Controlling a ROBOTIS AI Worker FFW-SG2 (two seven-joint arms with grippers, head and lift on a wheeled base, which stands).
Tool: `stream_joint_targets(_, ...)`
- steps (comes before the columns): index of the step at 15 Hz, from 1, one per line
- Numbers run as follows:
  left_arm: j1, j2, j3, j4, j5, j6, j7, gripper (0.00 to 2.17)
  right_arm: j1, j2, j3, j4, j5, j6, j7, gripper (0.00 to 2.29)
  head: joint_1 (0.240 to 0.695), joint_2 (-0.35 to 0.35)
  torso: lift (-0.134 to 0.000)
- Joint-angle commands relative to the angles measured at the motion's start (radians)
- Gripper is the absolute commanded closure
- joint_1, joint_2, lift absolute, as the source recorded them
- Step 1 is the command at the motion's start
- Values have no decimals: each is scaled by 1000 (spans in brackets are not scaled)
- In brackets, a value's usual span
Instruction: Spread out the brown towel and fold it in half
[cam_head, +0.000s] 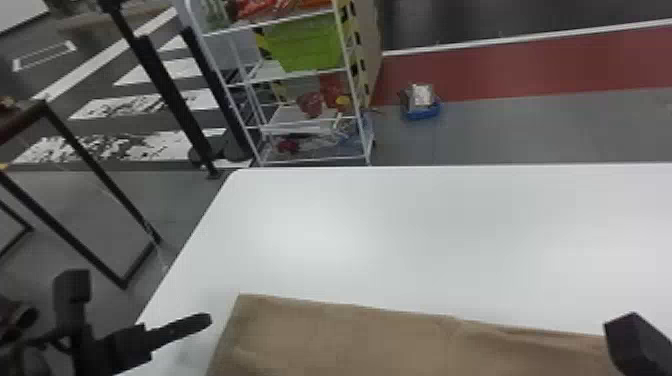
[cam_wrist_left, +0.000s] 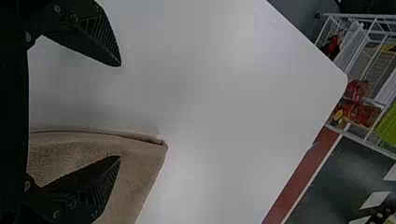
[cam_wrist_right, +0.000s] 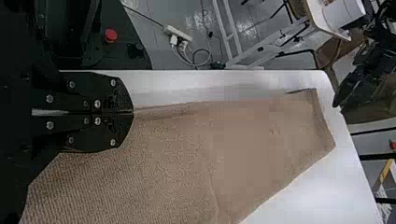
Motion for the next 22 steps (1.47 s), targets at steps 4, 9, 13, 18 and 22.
stream_joint_targets(4, -14, 0, 11, -3, 13, -3, 3, 194, 27, -8, -143, -21, -81, 11, 3, 16, 695, 350, -124)
stream_joint_targets(9, -15, -12, 26, -6, 33, -15, 9, 194, 49, 93, -428, 106, -314, -336, 3, 49, 695, 350, -124)
stream_joint_targets(13, -14, -41, 41, -11, 73, -70, 18, 194, 81, 116, -533, 235, -370, -535, -49, 87, 695, 350, -124)
stream_joint_targets(18, -14, -34, 61, 27, 74, -125, 9, 194, 173, 116, -660, 257, -432, -581, -123, 90, 695, 350, -124)
stream_joint_targets(22, 8, -32, 93, 37, 99, -134, -25, 198, 271, 107, -784, 185, -427, -471, -121, 215, 695, 350, -124)
